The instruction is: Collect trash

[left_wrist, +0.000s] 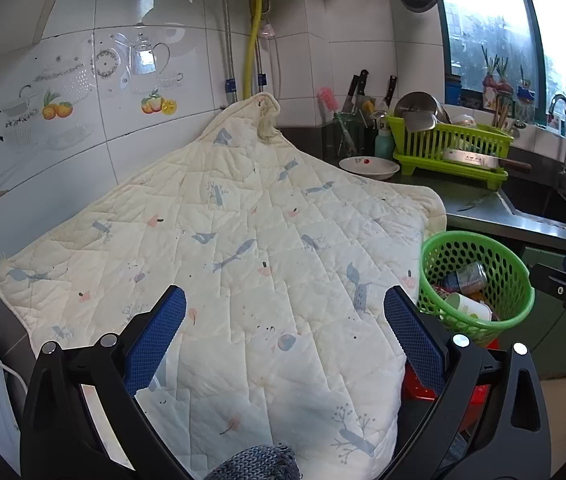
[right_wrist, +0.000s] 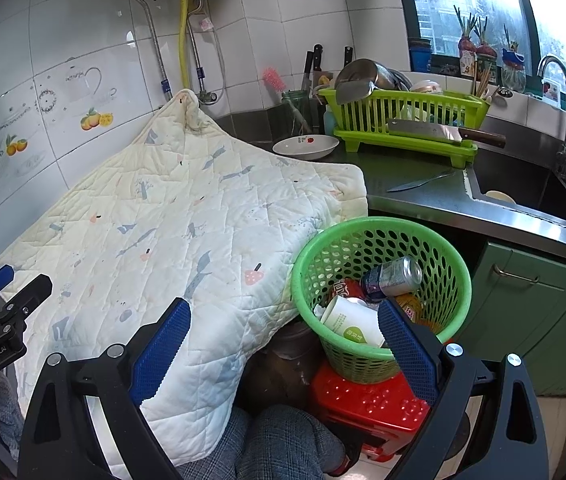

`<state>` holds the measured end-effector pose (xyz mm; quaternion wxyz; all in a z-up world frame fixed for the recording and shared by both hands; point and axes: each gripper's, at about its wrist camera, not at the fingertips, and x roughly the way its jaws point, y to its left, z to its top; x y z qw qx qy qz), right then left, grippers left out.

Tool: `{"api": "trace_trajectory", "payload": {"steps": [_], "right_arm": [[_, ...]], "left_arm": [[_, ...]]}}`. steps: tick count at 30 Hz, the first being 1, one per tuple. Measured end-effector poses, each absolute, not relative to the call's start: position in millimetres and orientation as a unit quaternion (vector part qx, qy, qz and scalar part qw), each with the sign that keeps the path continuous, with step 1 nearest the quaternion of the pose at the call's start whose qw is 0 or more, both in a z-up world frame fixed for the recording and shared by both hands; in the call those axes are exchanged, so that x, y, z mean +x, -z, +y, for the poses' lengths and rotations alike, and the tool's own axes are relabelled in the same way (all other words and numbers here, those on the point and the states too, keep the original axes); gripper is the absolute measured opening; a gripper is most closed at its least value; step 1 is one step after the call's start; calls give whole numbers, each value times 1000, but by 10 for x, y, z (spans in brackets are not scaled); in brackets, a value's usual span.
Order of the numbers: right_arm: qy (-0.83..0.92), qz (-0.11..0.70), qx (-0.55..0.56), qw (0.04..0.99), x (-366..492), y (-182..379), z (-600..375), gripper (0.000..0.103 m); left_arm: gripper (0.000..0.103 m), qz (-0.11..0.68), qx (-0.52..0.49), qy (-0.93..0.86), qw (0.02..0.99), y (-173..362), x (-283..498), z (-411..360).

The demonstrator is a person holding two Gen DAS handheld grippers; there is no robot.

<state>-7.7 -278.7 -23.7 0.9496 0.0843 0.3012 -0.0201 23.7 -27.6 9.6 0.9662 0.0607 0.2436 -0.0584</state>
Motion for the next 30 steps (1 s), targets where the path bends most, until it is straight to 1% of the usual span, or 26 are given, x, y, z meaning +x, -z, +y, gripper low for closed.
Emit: {"api": "trace_trajectory", "payload": {"steps": [15, 30], "right_arm": [[30, 272, 79, 959, -149, 142, -2790, 91], [30, 269, 73, 960, -151, 118, -2757, 92]], "left_arm": [[98, 222, 53, 63, 972, -206, 166, -343], [98, 213, 49, 63, 974, -257, 144, -380]]}}
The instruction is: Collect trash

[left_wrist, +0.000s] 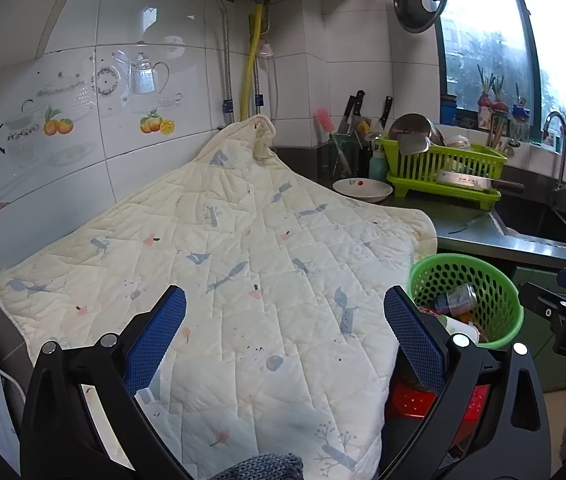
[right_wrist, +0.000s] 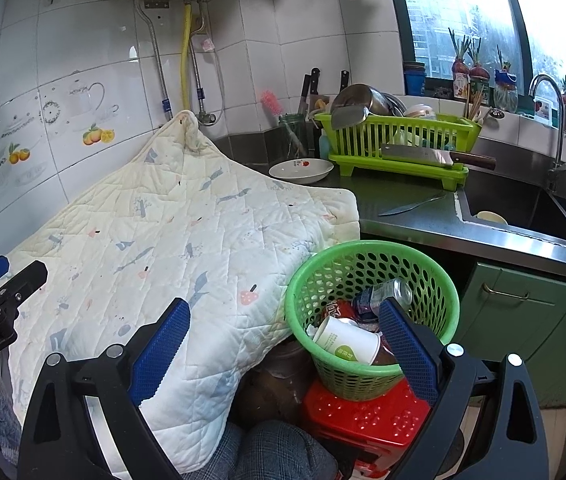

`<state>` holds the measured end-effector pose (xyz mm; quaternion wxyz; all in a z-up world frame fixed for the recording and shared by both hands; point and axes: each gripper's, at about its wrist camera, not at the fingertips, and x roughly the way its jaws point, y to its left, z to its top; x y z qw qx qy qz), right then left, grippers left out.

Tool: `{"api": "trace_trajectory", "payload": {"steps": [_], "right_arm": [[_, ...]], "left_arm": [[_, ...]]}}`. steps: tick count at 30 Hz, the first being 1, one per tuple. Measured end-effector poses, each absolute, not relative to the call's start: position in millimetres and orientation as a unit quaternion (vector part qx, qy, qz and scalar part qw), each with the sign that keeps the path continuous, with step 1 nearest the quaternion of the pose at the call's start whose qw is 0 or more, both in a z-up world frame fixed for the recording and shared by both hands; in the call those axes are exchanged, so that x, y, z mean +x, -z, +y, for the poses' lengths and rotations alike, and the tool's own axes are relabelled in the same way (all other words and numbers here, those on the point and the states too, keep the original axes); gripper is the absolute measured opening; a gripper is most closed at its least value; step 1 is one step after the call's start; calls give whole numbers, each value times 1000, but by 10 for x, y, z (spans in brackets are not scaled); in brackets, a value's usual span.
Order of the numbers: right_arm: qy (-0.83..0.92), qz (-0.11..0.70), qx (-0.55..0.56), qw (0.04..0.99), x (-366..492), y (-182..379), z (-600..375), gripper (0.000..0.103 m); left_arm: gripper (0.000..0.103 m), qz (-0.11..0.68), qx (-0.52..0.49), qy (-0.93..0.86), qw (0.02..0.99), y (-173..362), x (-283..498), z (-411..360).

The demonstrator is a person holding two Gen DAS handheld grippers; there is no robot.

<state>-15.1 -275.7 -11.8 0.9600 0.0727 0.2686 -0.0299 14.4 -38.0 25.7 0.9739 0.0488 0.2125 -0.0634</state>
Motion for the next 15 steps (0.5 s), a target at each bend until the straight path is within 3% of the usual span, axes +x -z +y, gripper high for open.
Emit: {"api": "trace_trajectory", "payload": {"steps": [15], "right_arm": [[25, 270, 72, 960, -151, 128, -2732, 92]], "left_arm": [[98, 218, 43, 57, 973, -233, 165, -368]]}}
